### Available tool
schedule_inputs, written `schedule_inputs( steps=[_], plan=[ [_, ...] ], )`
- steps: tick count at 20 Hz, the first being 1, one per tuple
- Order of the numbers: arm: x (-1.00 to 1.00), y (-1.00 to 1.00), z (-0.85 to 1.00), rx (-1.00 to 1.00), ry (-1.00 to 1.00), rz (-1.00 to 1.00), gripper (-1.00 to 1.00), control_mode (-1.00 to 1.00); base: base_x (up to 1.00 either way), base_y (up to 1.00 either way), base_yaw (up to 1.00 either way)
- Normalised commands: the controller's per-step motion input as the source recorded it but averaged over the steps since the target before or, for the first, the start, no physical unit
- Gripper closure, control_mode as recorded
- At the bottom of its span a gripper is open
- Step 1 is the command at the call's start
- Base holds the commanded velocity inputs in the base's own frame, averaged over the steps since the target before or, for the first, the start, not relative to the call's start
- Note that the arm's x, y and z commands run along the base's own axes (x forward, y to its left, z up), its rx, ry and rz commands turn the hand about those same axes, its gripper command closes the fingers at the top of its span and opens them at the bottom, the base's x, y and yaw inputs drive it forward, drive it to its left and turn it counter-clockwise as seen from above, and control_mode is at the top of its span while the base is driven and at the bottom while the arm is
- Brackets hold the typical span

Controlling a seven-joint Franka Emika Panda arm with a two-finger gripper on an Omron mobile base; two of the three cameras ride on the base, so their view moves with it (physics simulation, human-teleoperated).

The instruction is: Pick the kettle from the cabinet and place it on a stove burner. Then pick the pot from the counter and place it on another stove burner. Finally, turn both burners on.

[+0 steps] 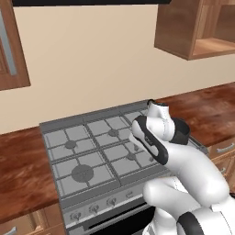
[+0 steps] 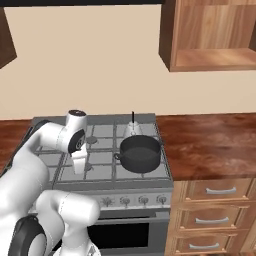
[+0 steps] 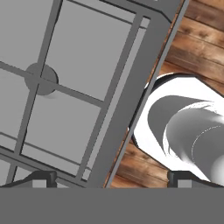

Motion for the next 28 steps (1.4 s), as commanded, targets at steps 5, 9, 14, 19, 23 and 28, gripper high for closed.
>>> schedule_inputs(
  steps=[5, 9, 14, 19, 23, 28],
  plan=[
    [0.0, 0.0, 0.0, 0.0, 0.0, 0.0, -1.0, 1.0, 0.05, -0.09, 0.0],
    [0.0, 0.0, 0.0, 0.0, 0.0, 0.0, -1.0, 1.0, 0.05, -0.1, 0.0],
    [0.0, 0.0, 0.0, 0.0, 0.0, 0.0, -1.0, 1.0, 0.01, -0.19, 0.0],
    [0.0, 0.0, 0.0, 0.0, 0.0, 0.0, -1.0, 1.0, -0.02, -0.2, 0.0],
    [0.0, 0.0, 0.0, 0.0, 0.0, 0.0, -1.0, 1.0, -0.01, -0.23, 0.0],
    [0.0, 0.0, 0.0, 0.0, 0.0, 0.0, -1.0, 1.0, 0.02, -0.19, 0.0]
  ],
)
